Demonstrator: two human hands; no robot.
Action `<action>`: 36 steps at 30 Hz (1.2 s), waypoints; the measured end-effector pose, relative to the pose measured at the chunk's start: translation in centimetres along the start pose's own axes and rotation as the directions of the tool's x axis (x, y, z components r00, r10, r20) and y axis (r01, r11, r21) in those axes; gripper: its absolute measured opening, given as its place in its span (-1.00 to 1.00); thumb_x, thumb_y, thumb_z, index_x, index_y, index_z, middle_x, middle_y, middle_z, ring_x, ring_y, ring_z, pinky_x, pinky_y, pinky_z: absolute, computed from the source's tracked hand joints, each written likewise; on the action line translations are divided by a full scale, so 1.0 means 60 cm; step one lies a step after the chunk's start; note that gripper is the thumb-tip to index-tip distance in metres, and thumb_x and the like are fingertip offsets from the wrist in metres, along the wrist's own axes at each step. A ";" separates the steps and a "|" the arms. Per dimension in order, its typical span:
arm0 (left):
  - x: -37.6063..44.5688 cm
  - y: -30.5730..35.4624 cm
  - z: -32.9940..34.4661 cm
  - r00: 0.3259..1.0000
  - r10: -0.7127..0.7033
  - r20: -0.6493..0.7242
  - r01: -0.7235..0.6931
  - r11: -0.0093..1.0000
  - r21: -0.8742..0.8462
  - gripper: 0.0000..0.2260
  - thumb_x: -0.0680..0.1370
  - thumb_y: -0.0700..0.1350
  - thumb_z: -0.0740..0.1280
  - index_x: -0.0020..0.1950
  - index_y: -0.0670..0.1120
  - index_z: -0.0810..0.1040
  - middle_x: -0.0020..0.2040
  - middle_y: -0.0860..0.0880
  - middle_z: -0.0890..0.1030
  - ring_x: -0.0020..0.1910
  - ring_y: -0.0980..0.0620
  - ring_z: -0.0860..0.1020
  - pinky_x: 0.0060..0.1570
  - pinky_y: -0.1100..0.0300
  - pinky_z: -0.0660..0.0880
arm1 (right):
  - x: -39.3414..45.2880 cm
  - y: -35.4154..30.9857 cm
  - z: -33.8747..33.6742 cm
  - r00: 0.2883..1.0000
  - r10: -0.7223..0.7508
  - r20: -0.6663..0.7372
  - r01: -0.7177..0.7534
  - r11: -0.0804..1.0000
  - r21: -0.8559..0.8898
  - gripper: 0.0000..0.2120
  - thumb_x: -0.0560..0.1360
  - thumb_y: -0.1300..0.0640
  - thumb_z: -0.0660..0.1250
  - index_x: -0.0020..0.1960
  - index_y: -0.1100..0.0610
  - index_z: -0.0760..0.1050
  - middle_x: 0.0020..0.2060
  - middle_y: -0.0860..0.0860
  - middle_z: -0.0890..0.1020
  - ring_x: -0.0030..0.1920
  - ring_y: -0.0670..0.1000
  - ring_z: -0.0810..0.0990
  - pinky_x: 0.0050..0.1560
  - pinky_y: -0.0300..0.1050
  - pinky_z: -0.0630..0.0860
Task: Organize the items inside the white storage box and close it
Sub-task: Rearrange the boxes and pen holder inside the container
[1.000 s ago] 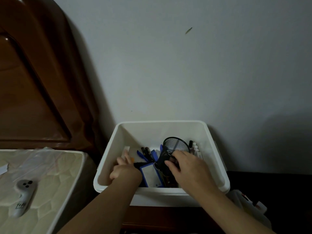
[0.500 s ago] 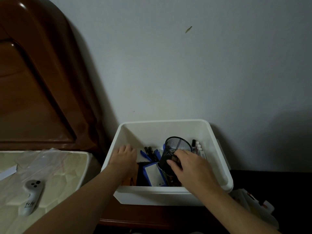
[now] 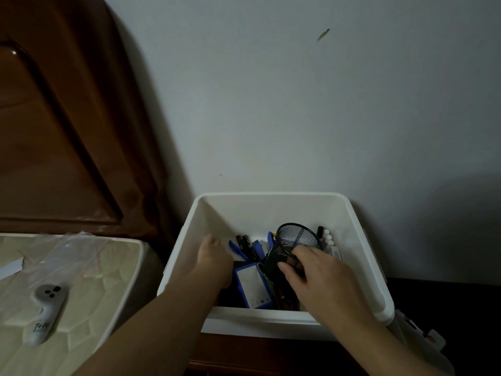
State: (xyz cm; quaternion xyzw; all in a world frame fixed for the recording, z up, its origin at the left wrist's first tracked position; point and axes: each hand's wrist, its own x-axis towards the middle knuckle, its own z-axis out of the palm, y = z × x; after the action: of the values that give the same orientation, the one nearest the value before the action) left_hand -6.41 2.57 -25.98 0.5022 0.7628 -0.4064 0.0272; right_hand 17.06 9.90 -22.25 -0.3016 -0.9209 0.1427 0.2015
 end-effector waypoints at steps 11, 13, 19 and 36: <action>0.021 0.006 -0.009 0.995 -0.001 0.101 0.012 0.995 -0.103 -0.80 0.59 0.01 0.30 0.15 0.00 0.60 0.18 -0.02 0.60 0.32 -0.12 0.44 0.37 -0.09 0.15 | 0.002 0.000 0.005 0.999 -0.001 -0.046 0.000 1.000 -0.019 -0.79 0.60 -0.18 0.34 -0.12 -0.13 0.41 -0.30 -0.18 0.50 -0.34 -0.16 0.43 -0.40 -0.39 0.19; 0.025 0.002 -0.011 0.993 0.024 0.119 -0.006 0.989 -0.149 -0.86 0.57 -0.02 0.31 0.08 0.00 0.58 0.10 -0.01 0.57 0.31 -0.13 0.41 0.37 -0.10 0.13 | 0.002 0.000 0.006 0.999 0.002 -0.051 -0.003 1.000 -0.021 -0.80 0.59 -0.17 0.36 -0.12 -0.12 0.43 -0.31 -0.19 0.48 -0.35 -0.17 0.40 -0.40 -0.40 0.15; 0.028 -0.017 -0.019 0.979 0.083 0.186 -0.032 0.964 -0.262 -0.62 0.53 -0.12 0.34 0.35 -0.04 0.51 0.26 -0.10 0.53 0.36 -0.16 0.35 0.37 -0.08 0.15 | 0.003 0.001 0.009 0.998 0.002 -0.063 -0.004 1.000 -0.029 -0.80 0.58 -0.16 0.39 -0.11 -0.10 0.46 -0.31 -0.19 0.48 -0.35 -0.17 0.37 -0.38 -0.43 0.11; 0.013 -0.012 0.023 0.992 0.119 0.036 -0.088 0.874 -0.478 -0.26 0.47 -0.03 0.44 0.60 -0.13 0.27 0.52 -0.16 0.36 0.51 -0.20 0.27 0.54 -0.10 0.17 | 0.003 0.002 0.011 0.996 -0.006 -0.090 0.004 1.000 -0.018 -0.79 0.56 -0.15 0.42 -0.13 -0.10 0.47 -0.33 -0.16 0.52 -0.37 -0.15 0.40 -0.41 -0.33 0.23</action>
State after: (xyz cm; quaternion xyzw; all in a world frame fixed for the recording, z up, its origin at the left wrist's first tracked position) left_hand -7.88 2.16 -26.80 0.5068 0.8101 -0.2204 0.1957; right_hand 16.69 10.04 -22.83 -0.3072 -0.9129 0.1202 0.2402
